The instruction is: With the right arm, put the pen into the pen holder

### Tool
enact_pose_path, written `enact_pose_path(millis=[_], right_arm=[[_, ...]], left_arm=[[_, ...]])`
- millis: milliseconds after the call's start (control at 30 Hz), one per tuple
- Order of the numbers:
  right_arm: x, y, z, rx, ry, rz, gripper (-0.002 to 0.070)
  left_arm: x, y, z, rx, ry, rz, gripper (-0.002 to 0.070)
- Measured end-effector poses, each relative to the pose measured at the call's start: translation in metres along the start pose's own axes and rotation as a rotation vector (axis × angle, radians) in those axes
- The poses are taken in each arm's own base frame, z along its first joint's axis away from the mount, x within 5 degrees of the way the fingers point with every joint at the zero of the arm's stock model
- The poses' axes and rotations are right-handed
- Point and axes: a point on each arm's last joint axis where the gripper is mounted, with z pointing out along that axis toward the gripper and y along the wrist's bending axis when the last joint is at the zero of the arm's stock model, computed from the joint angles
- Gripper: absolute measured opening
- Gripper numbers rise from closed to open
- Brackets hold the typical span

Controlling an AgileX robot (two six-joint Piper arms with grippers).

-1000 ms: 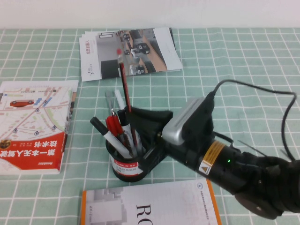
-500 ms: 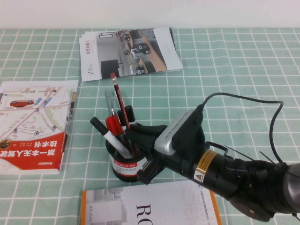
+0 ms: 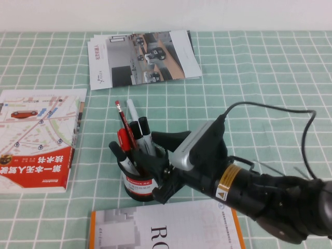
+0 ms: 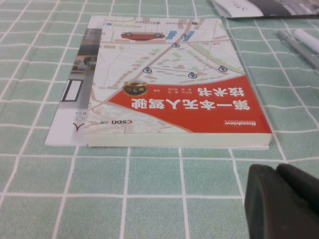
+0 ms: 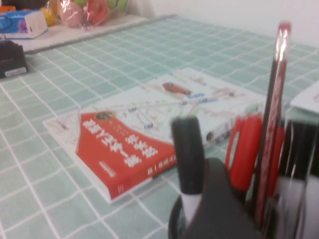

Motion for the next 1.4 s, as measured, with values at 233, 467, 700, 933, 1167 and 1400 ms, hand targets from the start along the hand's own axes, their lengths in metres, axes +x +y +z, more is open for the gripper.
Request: enact_pose_path(millis=[233, 467, 700, 933, 1167, 1400], right_arm=[[-0.037, 0.004, -0.021, 0.030, 0.083, -0.060, 0.0213], [-0.078, 0.007, -0.063, 0.111, 0.217, -0.042, 0.0003], [-0.107, 0.006, -0.112, 0.262, 0.298, -0.013, -0.0016], [-0.114, 0.007, -0.150, 0.377, 0.407, 0.071, -0.0017], [-0.111, 0.005, -0.155, 0.406, 0.459, 0.051, -0.0019], [-0.109, 0.003, -0.157, 0.423, 0.486, 0.014, -0.0019]], left_arm=[[0.000, 0.000, 0.000, 0.000, 0.000, 0.000, -0.0004], [0.000, 0.000, 0.000, 0.000, 0.000, 0.000, -0.0004], [0.000, 0.000, 0.000, 0.000, 0.000, 0.000, -0.0004], [0.000, 0.000, 0.000, 0.000, 0.000, 0.000, -0.0004], [0.000, 0.000, 0.000, 0.000, 0.000, 0.000, -0.0004], [0.000, 0.000, 0.000, 0.000, 0.000, 0.000, -0.0004]])
